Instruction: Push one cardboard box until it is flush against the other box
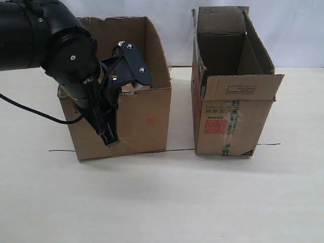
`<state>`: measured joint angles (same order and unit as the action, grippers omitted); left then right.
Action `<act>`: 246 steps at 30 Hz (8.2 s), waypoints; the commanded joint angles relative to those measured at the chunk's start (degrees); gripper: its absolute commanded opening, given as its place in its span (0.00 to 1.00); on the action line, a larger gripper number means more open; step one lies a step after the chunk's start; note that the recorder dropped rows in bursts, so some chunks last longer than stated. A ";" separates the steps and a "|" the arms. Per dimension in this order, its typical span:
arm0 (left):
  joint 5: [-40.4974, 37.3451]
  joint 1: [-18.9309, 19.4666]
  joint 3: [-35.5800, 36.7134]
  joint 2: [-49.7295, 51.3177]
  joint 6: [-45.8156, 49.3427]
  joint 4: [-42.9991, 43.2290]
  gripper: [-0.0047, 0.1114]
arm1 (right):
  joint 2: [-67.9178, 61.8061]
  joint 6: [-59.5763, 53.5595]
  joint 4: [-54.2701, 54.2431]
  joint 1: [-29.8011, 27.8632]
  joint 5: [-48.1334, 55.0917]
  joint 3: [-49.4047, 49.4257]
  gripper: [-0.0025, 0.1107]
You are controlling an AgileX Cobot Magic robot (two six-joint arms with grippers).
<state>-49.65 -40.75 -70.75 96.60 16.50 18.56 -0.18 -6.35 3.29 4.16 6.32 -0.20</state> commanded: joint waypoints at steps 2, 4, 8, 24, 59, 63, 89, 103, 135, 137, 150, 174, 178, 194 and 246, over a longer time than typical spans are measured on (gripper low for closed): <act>3.30 0.20 -0.33 0.00 -0.25 -0.28 0.04 | 0.18 -0.20 -0.13 -0.30 0.04 0.20 0.07; 2.47 0.06 -0.33 -0.18 -0.25 -0.38 0.04 | 0.18 -0.20 -0.13 -0.30 0.04 0.20 0.07; 1.53 0.06 -0.33 -4.21 -0.25 -3.15 0.04 | 0.18 -0.20 -0.13 -0.30 0.04 0.20 0.07; 37.82 37.14 23.90 -35.54 -26.17 -7.73 0.04 | 0.18 -0.20 -0.13 -0.30 0.04 0.20 0.07; 108.74 55.75 0.88 30.08 -97.41 48.63 0.04 | 0.18 -0.20 -0.13 -0.30 0.04 0.20 0.07; 108.62 54.25 -0.85 32.49 -98.53 48.63 0.04 | 0.18 -0.20 -0.13 -0.30 0.04 0.20 0.07; 105.26 43.57 -4.12 32.76 -97.91 44.97 0.04 | 0.18 -0.20 -0.13 -0.30 0.04 0.20 0.07; 99.07 38.55 -5.49 32.76 -98.85 40.64 0.04 | 0.18 -0.20 -0.13 -0.30 0.04 0.20 0.07; 119.62 52.39 -1.80 26.91 -118.68 73.84 0.04 | 0.18 -0.20 -0.13 -0.30 0.04 0.20 0.07; 119.62 52.39 -0.95 26.91 -118.53 74.83 0.04 | 0.18 -0.20 -0.13 -0.30 0.04 0.20 0.07; 119.62 49.56 1.39 26.91 -118.38 73.87 0.04 | 0.18 -0.20 -0.13 -0.30 0.04 0.20 0.07; 119.62 49.69 1.39 26.24 -116.83 70.67 0.04 | 0.18 -0.20 -0.13 -0.30 0.04 0.20 0.07; 119.62 55.82 2.60 18.54 -116.83 75.39 0.04 | 0.18 -0.20 -0.13 -0.30 0.04 0.20 0.07; 79.76 58.17 44.19 -57.83 -106.48 62.95 0.04 | 0.18 -0.20 -0.13 -0.30 0.04 0.20 0.07; 45.53 35.68 70.75 -96.60 -15.47 -26.26 0.04 | 0.18 -0.20 -0.13 -0.30 0.04 0.20 0.07</act>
<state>-2.76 -4.74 -0.11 0.19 -8.45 0.00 -0.18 -6.35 3.29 4.16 6.32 -0.20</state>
